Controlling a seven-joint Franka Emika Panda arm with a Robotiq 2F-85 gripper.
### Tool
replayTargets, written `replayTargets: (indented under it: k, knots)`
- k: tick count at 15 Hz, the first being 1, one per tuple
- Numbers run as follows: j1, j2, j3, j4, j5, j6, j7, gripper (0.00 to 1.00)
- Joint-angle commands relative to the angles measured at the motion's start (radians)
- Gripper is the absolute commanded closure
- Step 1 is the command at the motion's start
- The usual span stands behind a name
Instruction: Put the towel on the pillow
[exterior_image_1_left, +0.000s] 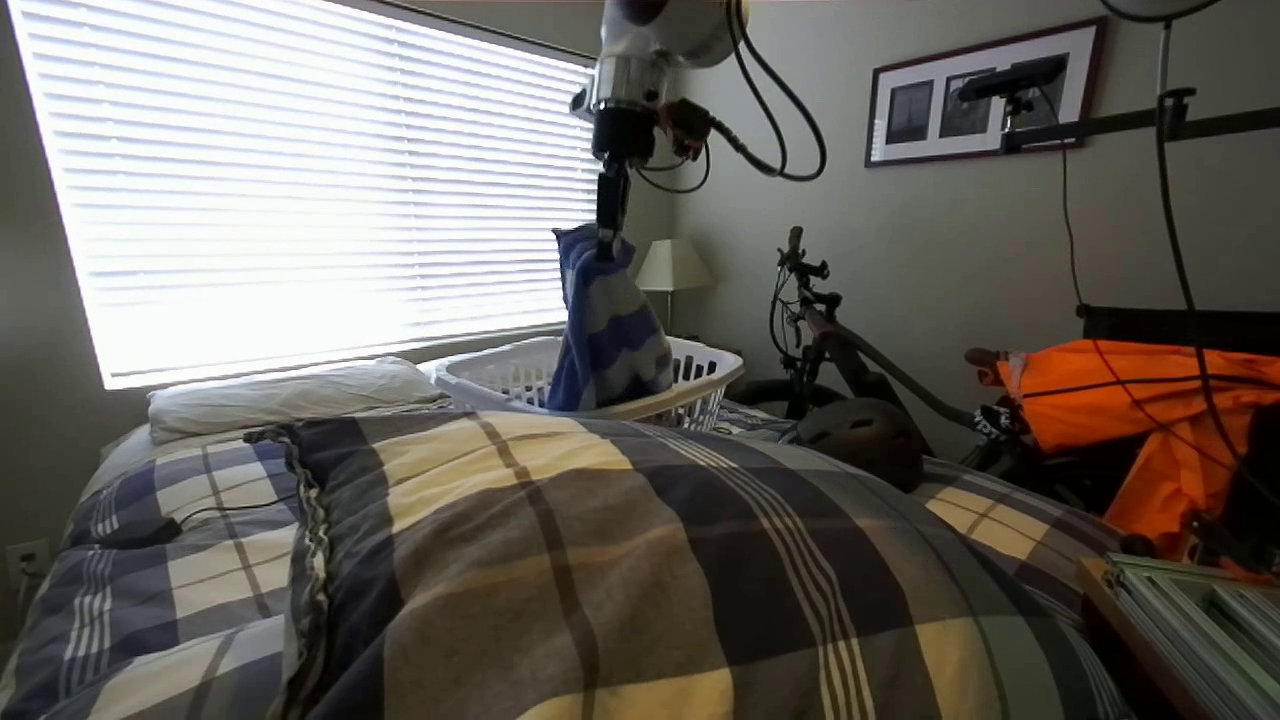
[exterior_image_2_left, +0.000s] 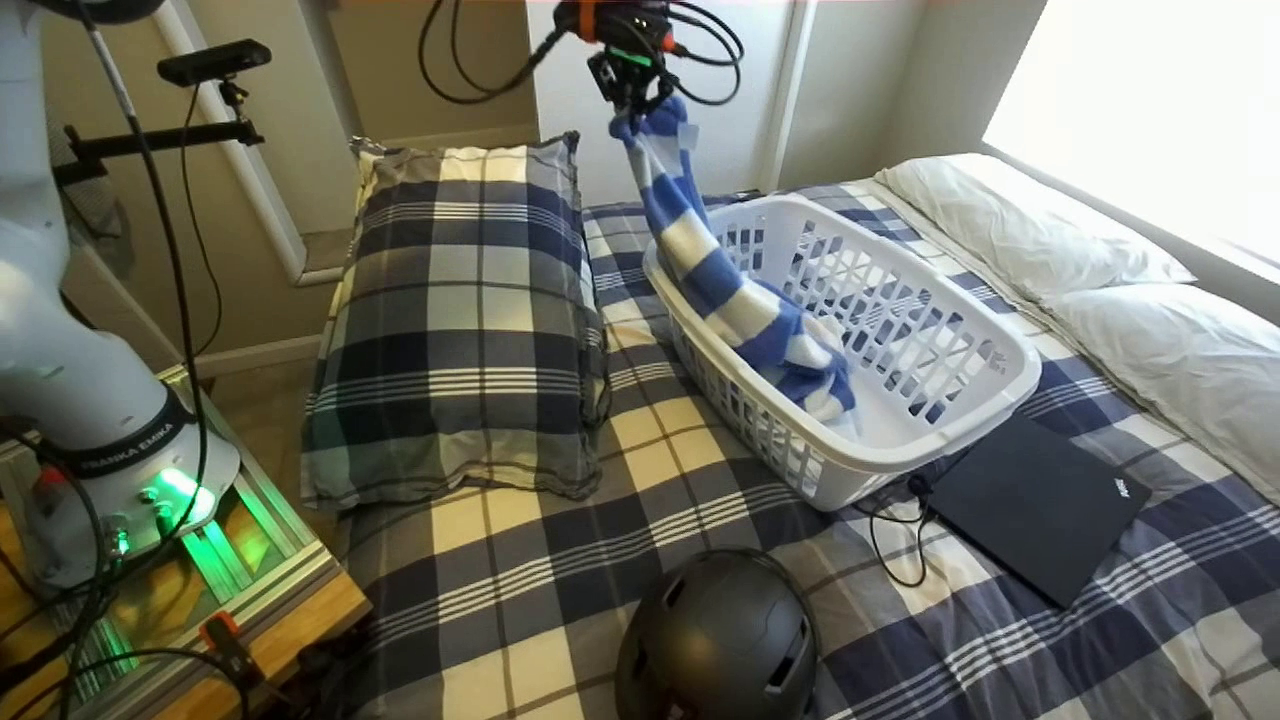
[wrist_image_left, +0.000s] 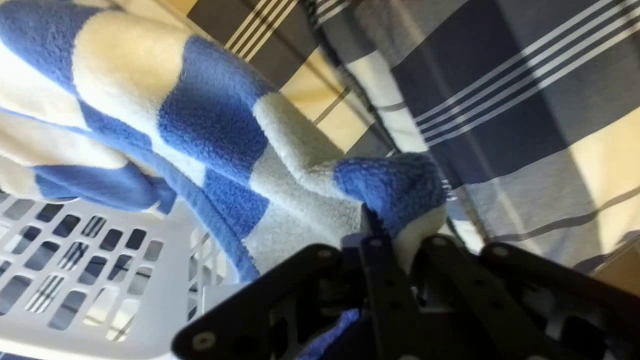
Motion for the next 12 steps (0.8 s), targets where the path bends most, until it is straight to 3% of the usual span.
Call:
replayTargets:
  k: [1,7,12]
  knots:
    - [0.108,-0.061,-0.009,0.085,-0.121,-0.275,0.067,0.96]
    - [0.264,-0.077,0.010,0.372,-0.278,-0.605,0.111,0.96]
    - [0.405,-0.055,0.029,0.563,-0.430,-0.749,0.098,0.96]
